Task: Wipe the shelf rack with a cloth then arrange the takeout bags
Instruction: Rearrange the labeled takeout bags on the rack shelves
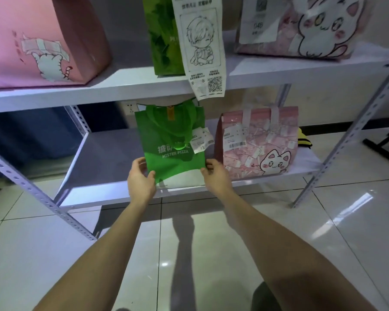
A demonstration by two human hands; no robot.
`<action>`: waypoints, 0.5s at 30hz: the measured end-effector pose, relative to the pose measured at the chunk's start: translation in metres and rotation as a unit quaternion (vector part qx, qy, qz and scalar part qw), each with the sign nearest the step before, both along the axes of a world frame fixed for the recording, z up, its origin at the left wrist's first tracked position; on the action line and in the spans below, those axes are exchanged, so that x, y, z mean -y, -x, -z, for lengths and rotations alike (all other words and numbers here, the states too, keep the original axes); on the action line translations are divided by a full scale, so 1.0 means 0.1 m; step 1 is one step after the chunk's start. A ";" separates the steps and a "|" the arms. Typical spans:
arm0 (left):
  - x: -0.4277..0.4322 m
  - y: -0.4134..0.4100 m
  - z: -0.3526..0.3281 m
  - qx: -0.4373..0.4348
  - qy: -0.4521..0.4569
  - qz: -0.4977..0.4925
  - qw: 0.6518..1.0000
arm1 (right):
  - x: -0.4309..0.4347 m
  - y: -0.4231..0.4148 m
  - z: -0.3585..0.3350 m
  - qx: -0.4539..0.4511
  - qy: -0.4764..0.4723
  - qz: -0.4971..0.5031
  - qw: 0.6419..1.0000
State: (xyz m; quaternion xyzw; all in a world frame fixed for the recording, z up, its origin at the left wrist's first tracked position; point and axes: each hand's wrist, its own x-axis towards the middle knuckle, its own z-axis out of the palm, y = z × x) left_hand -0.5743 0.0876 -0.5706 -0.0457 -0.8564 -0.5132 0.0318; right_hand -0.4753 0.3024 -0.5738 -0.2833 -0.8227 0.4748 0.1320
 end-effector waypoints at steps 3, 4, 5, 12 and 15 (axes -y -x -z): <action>-0.12 -0.23 -0.05 -0.067 0.036 -0.074 0.994 | -0.19 -0.24 -0.01 -0.015 0.004 0.023 1.000; -0.22 -0.33 -0.05 -0.078 0.031 -0.063 0.994 | -0.27 -0.33 0.01 -0.021 0.001 0.038 0.999; -0.34 -0.44 -0.04 -0.085 0.021 -0.030 0.996 | -0.36 -0.43 0.03 -0.029 -0.004 0.060 0.998; -1.43 -0.90 0.08 -0.013 0.029 0.235 0.971 | -1.26 -0.99 -0.04 -0.063 -0.108 0.291 0.949; -1.78 -0.84 0.06 0.029 0.062 0.271 0.960 | -1.65 -1.06 -0.10 -0.032 -0.128 0.278 0.951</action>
